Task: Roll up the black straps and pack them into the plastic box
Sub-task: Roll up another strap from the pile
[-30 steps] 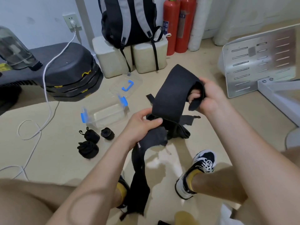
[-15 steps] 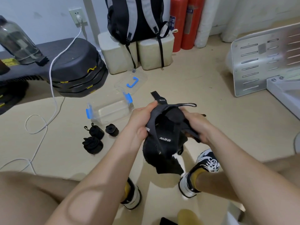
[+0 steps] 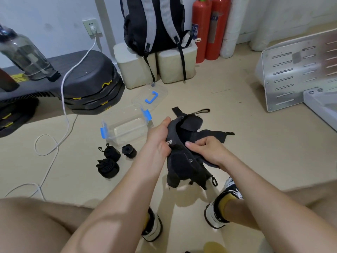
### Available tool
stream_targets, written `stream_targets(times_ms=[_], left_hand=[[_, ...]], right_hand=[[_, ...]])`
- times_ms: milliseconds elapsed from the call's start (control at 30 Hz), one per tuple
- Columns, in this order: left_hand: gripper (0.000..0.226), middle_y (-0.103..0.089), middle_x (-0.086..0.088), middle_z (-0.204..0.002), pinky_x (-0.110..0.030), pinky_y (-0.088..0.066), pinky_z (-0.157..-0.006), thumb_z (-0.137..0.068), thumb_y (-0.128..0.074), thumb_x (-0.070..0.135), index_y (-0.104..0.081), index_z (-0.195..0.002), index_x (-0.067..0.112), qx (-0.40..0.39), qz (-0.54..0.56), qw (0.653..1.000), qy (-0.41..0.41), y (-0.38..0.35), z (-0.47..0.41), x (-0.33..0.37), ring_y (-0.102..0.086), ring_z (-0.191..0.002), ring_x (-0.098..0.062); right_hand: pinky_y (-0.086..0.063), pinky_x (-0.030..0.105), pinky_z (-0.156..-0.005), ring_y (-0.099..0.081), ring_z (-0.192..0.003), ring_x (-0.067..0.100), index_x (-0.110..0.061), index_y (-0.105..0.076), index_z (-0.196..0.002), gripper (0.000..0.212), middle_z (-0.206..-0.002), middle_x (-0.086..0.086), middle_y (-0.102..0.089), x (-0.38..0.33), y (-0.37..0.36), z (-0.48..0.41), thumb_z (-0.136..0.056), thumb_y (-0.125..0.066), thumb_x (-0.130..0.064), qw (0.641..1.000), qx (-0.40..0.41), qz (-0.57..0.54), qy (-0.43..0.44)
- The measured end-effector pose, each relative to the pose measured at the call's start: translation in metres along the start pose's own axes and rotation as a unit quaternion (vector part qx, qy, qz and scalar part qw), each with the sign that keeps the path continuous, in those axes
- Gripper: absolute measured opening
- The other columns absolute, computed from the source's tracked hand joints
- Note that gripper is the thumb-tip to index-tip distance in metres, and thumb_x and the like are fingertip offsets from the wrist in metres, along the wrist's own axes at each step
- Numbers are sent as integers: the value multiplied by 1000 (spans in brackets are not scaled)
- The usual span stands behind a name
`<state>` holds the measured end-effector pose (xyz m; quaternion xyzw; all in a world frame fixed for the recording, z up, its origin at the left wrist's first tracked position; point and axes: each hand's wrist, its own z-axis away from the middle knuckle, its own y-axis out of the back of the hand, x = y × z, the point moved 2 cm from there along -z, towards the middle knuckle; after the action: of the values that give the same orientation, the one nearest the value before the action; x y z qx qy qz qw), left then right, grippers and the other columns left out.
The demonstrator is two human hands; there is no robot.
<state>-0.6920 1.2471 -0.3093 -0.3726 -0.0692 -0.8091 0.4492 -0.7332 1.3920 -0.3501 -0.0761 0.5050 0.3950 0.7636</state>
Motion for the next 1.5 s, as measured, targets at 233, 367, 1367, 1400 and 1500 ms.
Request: stream_targets(times_ms=[233,367,1367,1400,1500], left_hand=[[42,-68,-7,-85,-40,-58,-78,-90,-63,53,-62,-95,11,-2,-267,955,-130,19,-14,15,-66,-72,-22],[56,-76,-5,-78,-32,-59,-75,-91,-53,65,-76,-95,13,-105,-414,899,-98,36,2,12,-71,-68,-18],[42,-72,-14,-91,-37,-58,-76,-91,-64,45,-68,-107,7,-219,-52,968,-113,4,31,55,-69,-79,-24],[40,-71,-10,-78,-29,-54,-60,-93,-61,48,-67,-102,9,-206,-49,972,-98,7,35,53,-67,-64,-19],[44,-51,-1,-39,-12,-31,-30,-102,-47,44,-55,-72,12,-165,-66,979,-96,15,45,49,-44,-27,-8]], right_hand=[[-39,17,-38,-53,-36,12,-6,-62,-76,29,-53,6,-63,-19,12,-1,-96,-65,-27,960,89,-261,-35],[-43,22,-41,-56,-41,15,-8,-66,-83,23,-57,6,-66,-33,28,-4,-95,-67,-28,933,94,-345,-35],[-47,40,-103,-66,-116,15,-20,-64,-122,48,-116,0,-73,-54,17,31,-86,-69,-51,977,-183,-77,84],[-49,36,-98,-70,-106,15,-19,-67,-116,30,-108,1,-75,-54,18,31,-93,-66,-38,981,-158,-57,93],[-50,28,-82,-71,-88,13,-17,-69,-103,22,-97,1,-77,-61,29,37,-103,-52,-30,991,-64,-69,96]])
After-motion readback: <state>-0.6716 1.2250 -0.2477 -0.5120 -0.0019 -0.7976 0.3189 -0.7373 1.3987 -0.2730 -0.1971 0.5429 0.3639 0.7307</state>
